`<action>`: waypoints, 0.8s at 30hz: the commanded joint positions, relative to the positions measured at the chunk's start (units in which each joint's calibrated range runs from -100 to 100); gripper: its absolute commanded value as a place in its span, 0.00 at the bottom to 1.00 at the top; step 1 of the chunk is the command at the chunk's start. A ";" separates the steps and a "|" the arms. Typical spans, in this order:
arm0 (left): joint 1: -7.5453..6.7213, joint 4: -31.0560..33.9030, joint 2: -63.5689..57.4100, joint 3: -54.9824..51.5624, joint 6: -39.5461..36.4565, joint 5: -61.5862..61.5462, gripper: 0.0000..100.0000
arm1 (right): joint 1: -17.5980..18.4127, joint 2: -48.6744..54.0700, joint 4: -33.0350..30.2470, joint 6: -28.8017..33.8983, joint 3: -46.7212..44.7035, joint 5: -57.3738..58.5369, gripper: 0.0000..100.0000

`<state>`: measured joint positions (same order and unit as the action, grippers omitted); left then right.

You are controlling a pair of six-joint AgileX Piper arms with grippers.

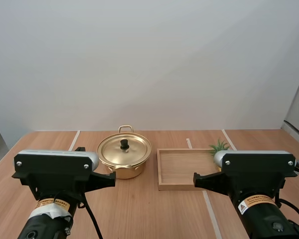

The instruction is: Open the pot, put the grape inside, and close it

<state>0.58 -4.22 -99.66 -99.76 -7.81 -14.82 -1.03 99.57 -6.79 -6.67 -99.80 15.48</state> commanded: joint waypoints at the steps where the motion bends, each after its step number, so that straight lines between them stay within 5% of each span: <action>1: 0.05 0.11 -0.34 -0.24 -1.83 -4.97 0.00 | -0.22 0.43 0.46 -0.06 -0.20 4.09 0.00; 7: 0.39 0.11 -0.34 -0.24 -4.03 -15.18 0.00 | -0.22 0.43 2.27 -0.06 -0.20 15.54 0.00; 24: 0.54 0.11 -0.34 -0.24 -4.87 -14.58 0.00 | -0.22 0.43 2.24 -0.06 -0.20 15.54 0.00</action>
<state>1.02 -4.09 -99.66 -99.92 -11.96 -31.24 -1.03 99.67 -4.69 -6.67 -100.00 30.99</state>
